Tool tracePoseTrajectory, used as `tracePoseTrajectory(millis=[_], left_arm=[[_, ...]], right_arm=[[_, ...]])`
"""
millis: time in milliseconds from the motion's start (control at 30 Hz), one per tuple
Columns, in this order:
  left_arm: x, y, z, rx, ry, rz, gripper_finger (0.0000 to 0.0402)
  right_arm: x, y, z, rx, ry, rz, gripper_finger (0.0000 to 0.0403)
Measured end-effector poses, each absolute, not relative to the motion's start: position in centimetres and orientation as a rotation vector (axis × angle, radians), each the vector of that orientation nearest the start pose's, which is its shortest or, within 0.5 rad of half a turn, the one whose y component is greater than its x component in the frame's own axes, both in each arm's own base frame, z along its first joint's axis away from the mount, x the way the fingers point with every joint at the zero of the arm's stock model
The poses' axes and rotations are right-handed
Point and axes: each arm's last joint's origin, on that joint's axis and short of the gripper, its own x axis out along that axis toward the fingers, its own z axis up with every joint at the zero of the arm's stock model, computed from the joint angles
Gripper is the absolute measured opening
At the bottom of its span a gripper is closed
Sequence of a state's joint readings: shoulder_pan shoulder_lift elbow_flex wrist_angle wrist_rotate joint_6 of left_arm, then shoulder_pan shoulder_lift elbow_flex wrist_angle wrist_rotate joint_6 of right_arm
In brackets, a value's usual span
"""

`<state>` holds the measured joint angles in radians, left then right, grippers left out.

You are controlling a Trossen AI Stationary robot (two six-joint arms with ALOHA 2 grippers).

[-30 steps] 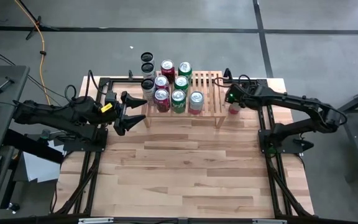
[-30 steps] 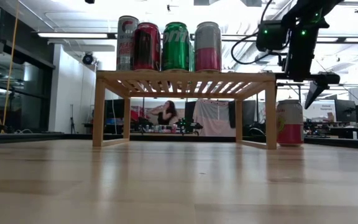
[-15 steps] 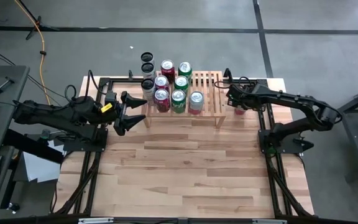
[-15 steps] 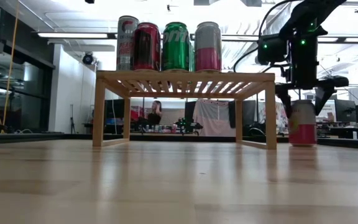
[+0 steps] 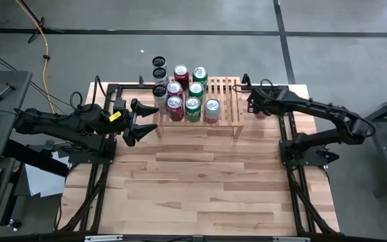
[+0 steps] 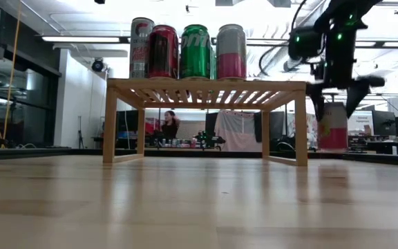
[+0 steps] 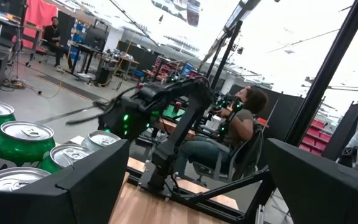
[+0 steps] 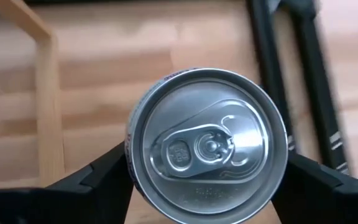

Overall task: Place canned beverage on shelf
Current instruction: Put the pink-white soda can on the shelf aligned with the other pink-white soda can

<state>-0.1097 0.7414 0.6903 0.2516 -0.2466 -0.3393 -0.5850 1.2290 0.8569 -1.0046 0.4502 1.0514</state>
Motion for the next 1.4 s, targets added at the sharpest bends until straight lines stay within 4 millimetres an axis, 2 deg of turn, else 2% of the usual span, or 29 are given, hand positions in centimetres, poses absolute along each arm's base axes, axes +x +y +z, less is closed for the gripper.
tracePoseTrajectory(millis=[167, 400, 567, 667, 800, 967, 1067, 1233, 1400], left_arm=[[16.7, -1.1, 34.8, -0.373, -0.218, 0.102, 0.0367], [16.7, -1.1, 34.8, -0.373, -0.218, 0.102, 0.0367], [16.7, -1.1, 34.8, -0.376, -0.223, 0.128, 0.0367], [16.7, -1.0, 34.8, -0.376, -0.223, 0.129, 0.0367], [16.7, -1.1, 34.8, -0.399, -0.224, 0.127, 0.0367], [16.7, -1.0, 34.8, -0.408, -0.225, 0.126, 0.0367], [16.7, -1.0, 34.8, -0.428, -0.227, 0.124, 0.0367], [16.7, -1.0, 34.8, -0.432, -0.227, 0.124, 0.0367], [16.7, -1.0, 34.8, -0.448, -0.228, 0.123, 0.0367]], right_arm=[[14.8, -11.7, 27.3, 0.752, 0.788, -1.514, 0.0286], [13.9, -11.4, 35.9, 0.575, 0.689, -1.342, 0.0285], [14.9, -11.2, 41.0, 0.496, 0.637, -1.054, 0.0284], [16.7, -10.9, 42.8, 0.456, 0.632, -0.871, 0.0284], [20.4, -10.4, 43.0, 0.376, 0.702, -0.731, 0.0284], [25.2, -9.9, 42.0, 0.296, 0.796, -0.613, 0.0284], [27.3, -10.0, 41.7, 0.275, 0.818, -0.582, 0.0284], [29.3, -11.1, 41.3, 0.263, 0.838, -0.585, 0.0283], [29.8, -12.8, 40.6, 0.307, 0.852, -0.636, 0.0283]])
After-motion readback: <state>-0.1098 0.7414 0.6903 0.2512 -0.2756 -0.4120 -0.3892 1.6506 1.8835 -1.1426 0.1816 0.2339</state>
